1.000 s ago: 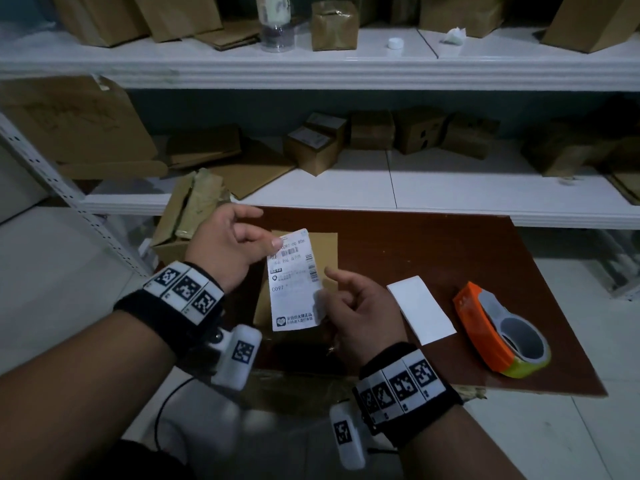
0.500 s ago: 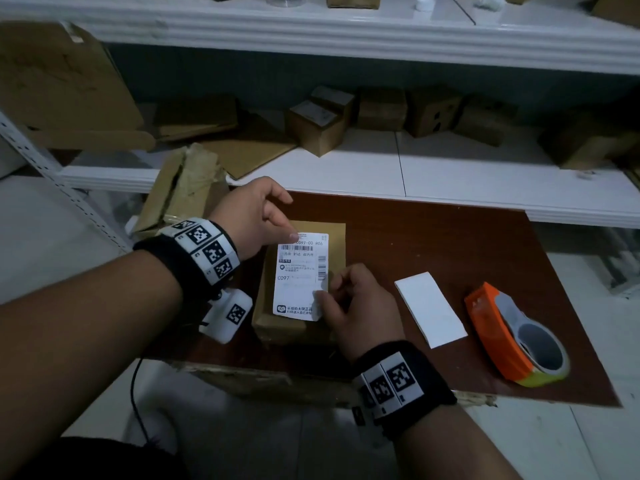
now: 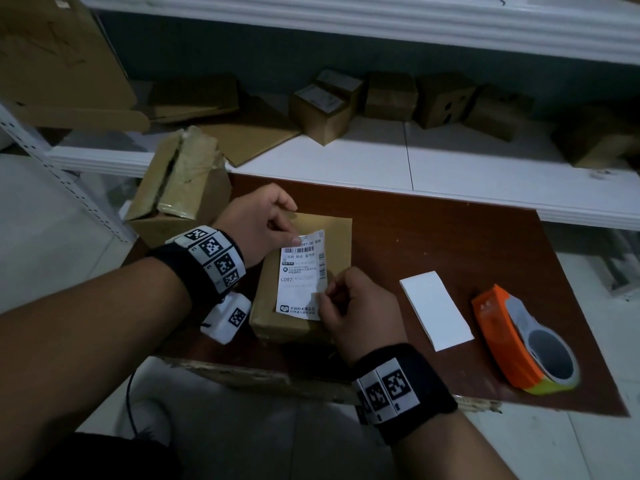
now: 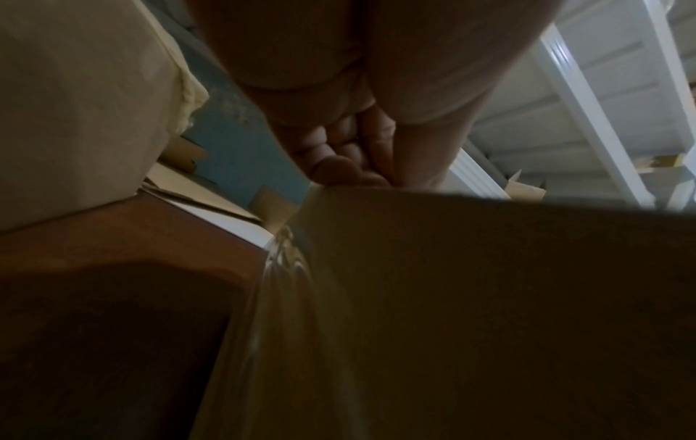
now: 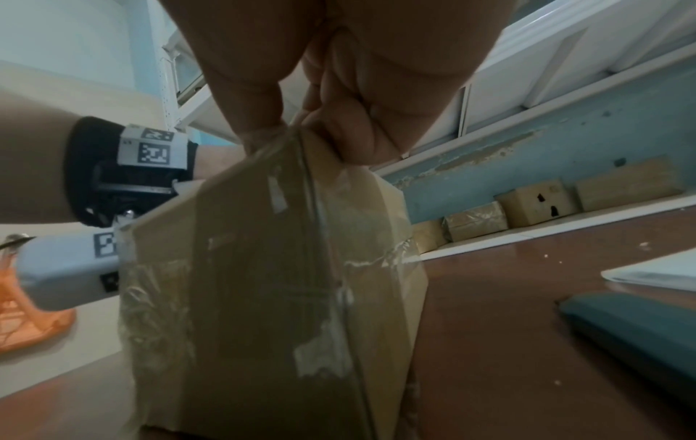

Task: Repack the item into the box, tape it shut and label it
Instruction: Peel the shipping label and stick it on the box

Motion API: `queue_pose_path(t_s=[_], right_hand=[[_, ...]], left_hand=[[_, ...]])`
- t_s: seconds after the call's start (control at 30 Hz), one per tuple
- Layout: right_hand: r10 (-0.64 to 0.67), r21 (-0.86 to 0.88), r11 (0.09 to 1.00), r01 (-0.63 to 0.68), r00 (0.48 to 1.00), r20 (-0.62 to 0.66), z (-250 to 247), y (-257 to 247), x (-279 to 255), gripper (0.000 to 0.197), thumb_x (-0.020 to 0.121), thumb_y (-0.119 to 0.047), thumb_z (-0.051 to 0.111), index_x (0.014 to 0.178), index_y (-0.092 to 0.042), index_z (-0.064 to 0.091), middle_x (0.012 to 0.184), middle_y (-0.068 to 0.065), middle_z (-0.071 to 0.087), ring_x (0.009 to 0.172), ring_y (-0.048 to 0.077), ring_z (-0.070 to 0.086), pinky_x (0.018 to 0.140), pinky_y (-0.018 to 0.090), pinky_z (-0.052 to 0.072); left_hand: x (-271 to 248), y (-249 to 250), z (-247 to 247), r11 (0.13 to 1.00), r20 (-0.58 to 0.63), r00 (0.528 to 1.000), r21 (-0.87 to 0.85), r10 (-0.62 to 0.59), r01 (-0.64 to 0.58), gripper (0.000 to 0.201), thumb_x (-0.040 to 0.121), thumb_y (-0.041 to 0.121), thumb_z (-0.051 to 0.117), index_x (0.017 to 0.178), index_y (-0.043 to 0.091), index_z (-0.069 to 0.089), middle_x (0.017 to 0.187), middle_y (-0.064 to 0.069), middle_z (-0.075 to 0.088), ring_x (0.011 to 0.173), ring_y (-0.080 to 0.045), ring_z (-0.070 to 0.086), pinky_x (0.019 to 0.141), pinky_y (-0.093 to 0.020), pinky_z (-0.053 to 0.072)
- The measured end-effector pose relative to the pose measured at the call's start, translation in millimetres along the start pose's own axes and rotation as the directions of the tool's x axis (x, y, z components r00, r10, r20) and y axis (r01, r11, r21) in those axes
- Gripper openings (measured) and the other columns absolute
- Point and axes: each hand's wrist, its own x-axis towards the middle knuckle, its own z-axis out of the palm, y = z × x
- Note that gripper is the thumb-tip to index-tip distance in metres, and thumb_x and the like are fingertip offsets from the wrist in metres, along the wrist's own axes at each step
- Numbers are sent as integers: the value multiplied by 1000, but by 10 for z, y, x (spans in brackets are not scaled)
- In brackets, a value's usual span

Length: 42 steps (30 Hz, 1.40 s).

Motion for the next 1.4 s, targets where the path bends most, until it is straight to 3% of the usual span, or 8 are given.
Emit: queue_pose_path(t_s=[0.37,0.5,0.6,0.77,0.87,0.93,1.1,1.4], right_hand=[[-5,-105,994,10,999,50,-21,-75,24,13,89,-32,66,89,-22,57,88,-1,65,81,17,61,72,32,51],[-8,-198,980,29,994,106,-49,-106,23,19,92,-40,62,90,-22,57,92,-1,64,88,19,58,74,34,50],[-16,-213,976,32,997,77,-53,-77,-10,20,90,-44,64,95,-27,56,99,-2,57,95,19,53,77,35,49],[-286,-366,889,275,958,24,55,-120,-130,40,74,-29,78,112,-26,67,127,8,62,115,33,58,92,48,50],[-350,-451,773,446,893,283,215,-119,-267,70,86,-54,52,146,-21,41,161,9,32,150,29,25,119,58,17],[-293,-479,743,467,871,395,272,-96,-356,91,81,-69,27,156,-19,20,167,8,9,154,28,1,119,63,-2],[-258,-462,755,466,858,445,241,-111,-482,95,82,-72,30,158,-20,8,167,6,-6,153,25,-13,116,60,-13],[-289,-374,806,460,856,429,112,-77,-536,88,89,-60,46,158,-16,13,168,5,1,154,19,-6,117,43,-19]], left_hand=[[85,-96,48,982,-22,998,181,58,-53,35,68,32,89,85,26,59,85,9,65,66,-5,60,65,-20,48],[75,-140,29,940,19,993,320,116,-116,17,78,39,80,84,31,66,112,9,54,101,-13,52,92,-33,45],[77,-153,27,922,131,982,346,134,-172,31,89,36,70,119,36,65,144,11,49,134,-14,40,114,-41,30],[47,-195,85,928,132,982,328,137,-174,37,97,30,61,133,31,61,150,12,45,142,-12,31,119,-29,17],[39,-215,119,932,137,981,319,135,-172,36,98,30,58,134,31,60,152,11,43,144,-12,28,118,-27,15],[35,-204,127,933,141,982,319,126,-165,36,99,29,57,135,30,60,152,11,42,144,-13,27,119,-28,15],[20,-155,110,932,162,982,332,97,-147,37,101,28,52,137,30,56,155,11,38,145,-12,23,115,-25,12],[-53,-113,307,869,188,981,492,-43,-56,118,70,86,52,157,20,9,162,1,15,150,-21,7,120,-50,21]])
